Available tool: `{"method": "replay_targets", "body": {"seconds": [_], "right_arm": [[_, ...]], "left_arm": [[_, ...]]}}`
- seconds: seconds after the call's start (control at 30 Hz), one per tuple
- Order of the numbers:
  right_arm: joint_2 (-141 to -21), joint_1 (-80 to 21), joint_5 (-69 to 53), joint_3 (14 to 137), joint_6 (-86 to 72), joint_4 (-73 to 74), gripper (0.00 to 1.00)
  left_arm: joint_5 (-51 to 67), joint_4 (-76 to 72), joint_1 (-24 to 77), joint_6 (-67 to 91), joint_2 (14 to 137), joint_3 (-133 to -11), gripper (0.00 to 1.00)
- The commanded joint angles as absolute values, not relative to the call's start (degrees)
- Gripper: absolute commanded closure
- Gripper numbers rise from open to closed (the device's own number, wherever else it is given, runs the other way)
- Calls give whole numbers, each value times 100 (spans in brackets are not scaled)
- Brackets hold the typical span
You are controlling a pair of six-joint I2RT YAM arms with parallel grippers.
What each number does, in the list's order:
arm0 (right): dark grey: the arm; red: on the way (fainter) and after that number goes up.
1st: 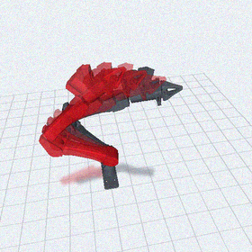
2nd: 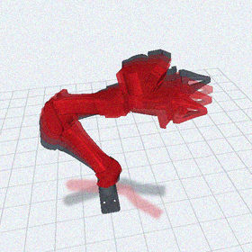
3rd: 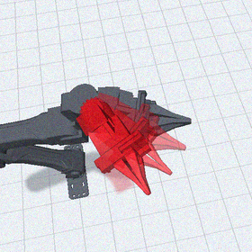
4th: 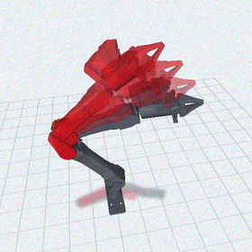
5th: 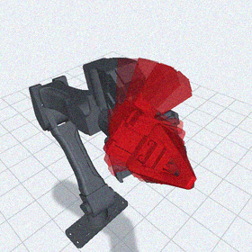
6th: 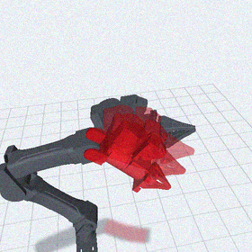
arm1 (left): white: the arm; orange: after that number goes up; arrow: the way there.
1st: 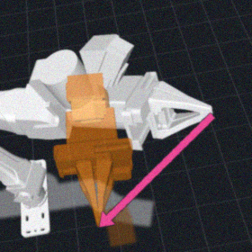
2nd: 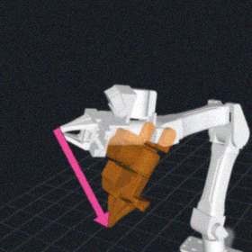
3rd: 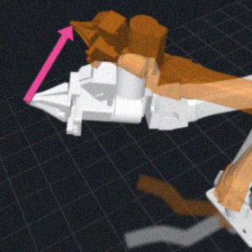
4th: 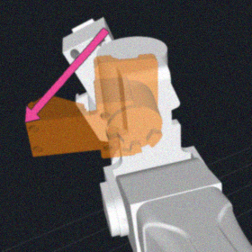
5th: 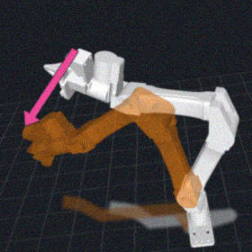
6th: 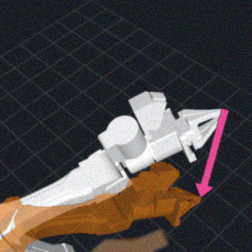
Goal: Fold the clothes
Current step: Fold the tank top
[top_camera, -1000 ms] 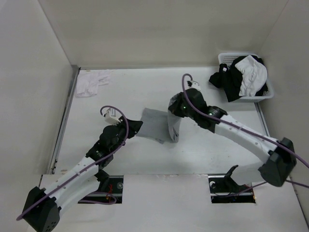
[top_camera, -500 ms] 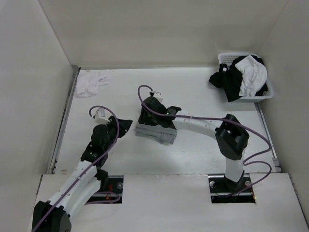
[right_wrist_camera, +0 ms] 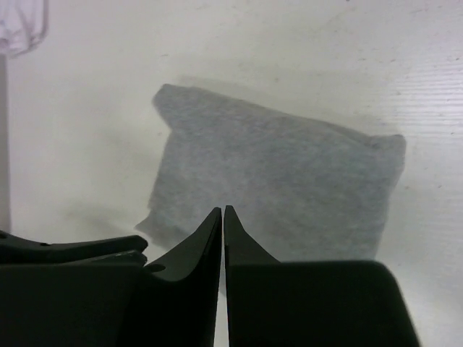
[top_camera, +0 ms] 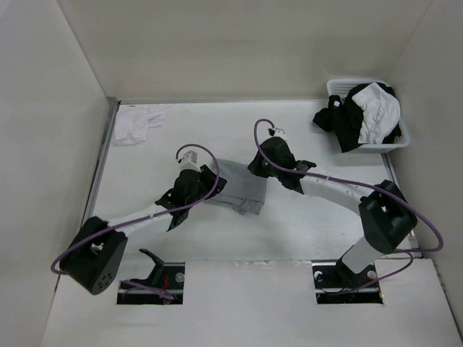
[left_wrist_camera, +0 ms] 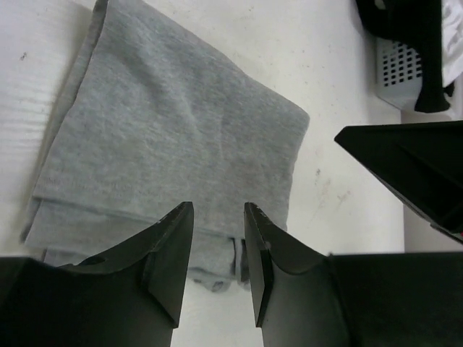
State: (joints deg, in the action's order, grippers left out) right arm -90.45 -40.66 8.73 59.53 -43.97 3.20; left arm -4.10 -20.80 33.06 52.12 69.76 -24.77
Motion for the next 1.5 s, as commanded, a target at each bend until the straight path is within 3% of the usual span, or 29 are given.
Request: {"method": "replay_targets", "body": {"seconds": [0.0,0.5,0.67,0.77,0.93,1.1,1.3,1.47], "right_arm": [[-9447,-3899,299,6064,-4034,-176,92],[-10626,-2879,-562,6021,-4517,-1344,92],[-10705,-2624,-1124,5819,-4833,-1924,90],[-10443,-2527,-1195,5713,-4860,-2004,89],[-9222,-2509,-924,5178,-4562,-2250,73],[-8053,-2535,-204,4440,-4131,-2338,50],[-6919,-2729,877,3219,-4061,-2960,28],[-6417,-2527,1475,2410,-4148,-3532,17]], "left_arm": [[-703,-2926,3300,5027,7565,-2733,67],[-651,-3349,2931,5106,8042,-1697,67],[-642,-3279,2966,5080,7306,-1459,66],[-685,-3016,3097,5036,6454,-1424,60],[-1018,-2278,3344,4624,5240,-1660,49],[-1476,-1373,3178,4184,4501,-1986,42],[-1573,-265,2283,4122,4008,-1943,38],[-1319,395,1096,4333,3937,-1925,37]]}}
